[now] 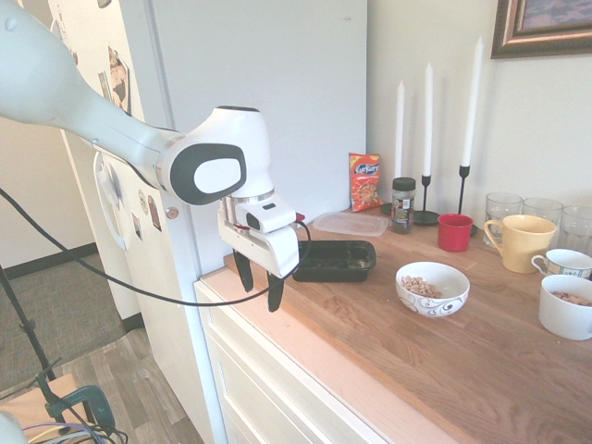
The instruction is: Pour the cereal into the box
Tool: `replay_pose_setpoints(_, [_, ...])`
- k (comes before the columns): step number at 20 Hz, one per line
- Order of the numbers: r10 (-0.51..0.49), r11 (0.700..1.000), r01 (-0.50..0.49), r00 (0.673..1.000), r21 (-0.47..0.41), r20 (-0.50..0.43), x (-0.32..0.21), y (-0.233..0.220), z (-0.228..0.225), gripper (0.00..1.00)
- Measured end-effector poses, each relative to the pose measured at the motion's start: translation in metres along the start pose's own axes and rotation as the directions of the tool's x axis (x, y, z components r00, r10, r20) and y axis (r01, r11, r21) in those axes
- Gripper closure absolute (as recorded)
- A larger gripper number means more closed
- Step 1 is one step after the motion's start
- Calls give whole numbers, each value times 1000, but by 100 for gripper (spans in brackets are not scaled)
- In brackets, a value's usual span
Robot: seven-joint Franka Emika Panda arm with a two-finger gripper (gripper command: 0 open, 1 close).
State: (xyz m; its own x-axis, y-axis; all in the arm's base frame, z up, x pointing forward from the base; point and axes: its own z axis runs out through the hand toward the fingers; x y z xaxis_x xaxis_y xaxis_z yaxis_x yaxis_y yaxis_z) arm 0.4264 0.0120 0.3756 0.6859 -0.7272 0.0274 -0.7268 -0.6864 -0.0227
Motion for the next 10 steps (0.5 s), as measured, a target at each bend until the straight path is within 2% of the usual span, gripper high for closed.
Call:
replay_pose_setpoints(6, [-7, 1000, 7, 1000, 12, -20, 8, -8, -7, 0])
replay_pose_setpoints(10, [28, 999, -27, 999, 38, -46, 43, -16, -22, 0])
